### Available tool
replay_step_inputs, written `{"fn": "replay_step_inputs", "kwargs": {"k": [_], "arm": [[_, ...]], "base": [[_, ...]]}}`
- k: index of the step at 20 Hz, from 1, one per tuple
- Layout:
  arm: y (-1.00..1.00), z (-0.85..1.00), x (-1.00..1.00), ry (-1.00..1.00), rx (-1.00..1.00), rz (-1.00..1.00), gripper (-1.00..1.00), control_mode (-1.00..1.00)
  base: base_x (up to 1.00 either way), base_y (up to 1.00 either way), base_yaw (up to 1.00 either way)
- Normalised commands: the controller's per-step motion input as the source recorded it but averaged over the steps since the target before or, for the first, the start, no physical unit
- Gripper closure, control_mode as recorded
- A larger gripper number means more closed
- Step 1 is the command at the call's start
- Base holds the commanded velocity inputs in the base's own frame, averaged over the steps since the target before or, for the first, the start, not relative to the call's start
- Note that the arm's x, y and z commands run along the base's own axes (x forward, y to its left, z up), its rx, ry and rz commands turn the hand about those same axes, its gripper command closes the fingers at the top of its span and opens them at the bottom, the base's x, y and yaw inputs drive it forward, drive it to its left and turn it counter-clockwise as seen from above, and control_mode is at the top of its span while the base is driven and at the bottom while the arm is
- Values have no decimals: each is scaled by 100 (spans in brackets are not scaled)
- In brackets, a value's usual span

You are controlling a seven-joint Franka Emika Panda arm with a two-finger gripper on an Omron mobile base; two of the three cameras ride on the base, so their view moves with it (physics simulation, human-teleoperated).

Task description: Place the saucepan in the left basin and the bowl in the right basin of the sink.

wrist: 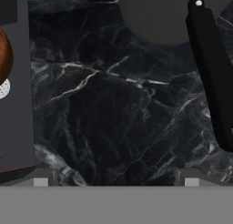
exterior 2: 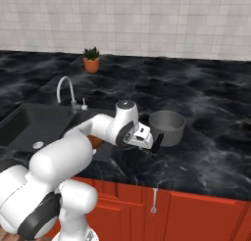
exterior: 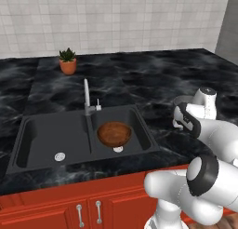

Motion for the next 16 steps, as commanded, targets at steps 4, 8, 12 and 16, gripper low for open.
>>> {"fn": "replay_step_inputs", "kwargs": {"k": [4, 8, 12, 16], "arm": [[0, 0, 0, 0, 0, 0, -100, 100], [0, 0, 0, 0, 0, 0, -100, 100], [0, 0, 0, 0, 0, 0, -100, 100], [0, 0, 0, 0, 0, 0, -100, 100]], "base": [[3, 14, -5], [4, 10, -4], [4, 10, -2], [5, 6, 0]]}}
